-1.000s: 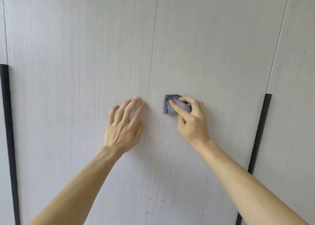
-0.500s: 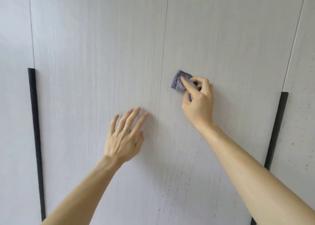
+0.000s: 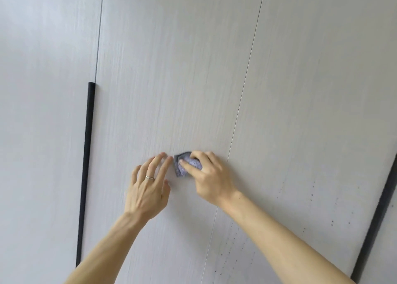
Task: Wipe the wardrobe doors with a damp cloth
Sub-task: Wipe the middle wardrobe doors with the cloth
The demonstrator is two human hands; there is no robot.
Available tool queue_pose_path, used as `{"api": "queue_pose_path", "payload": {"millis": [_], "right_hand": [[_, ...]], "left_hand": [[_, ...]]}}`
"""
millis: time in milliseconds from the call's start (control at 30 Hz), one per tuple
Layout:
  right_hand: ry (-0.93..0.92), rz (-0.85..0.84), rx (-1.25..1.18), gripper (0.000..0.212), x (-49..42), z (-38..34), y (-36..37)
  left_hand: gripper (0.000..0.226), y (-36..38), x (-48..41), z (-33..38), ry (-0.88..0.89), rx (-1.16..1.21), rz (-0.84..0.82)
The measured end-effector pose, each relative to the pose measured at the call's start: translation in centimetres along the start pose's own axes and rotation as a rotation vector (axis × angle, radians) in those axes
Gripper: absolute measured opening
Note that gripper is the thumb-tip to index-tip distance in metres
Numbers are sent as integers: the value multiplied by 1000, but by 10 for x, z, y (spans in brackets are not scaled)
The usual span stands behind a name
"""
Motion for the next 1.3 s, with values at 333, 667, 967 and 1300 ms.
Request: {"api": "queue_pose_path", "payload": {"millis": [333, 667, 967, 1300], "right_hand": [[123, 14, 161, 53, 83, 70, -51], [663, 190, 230, 52, 95, 160, -110], [376, -8, 216, 47, 206, 113, -90], [676, 277, 264, 48, 148, 208, -134]], "left_hand": [[65, 14, -2, 30, 110, 66, -18], [61, 52, -73, 146, 375, 205, -12], [57, 88, -70, 154, 371, 79, 23], [59, 84, -68, 157, 339, 91, -8]]}}
Point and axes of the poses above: each hand's wrist, its own x-axis away from the middle knuckle, its own y-axis out of the palm, z = x × y, the point moved 1 cm from there along -x, towards the middle knuckle, and after that the axes turned 12 degrees about x, right-handed, at the moved point
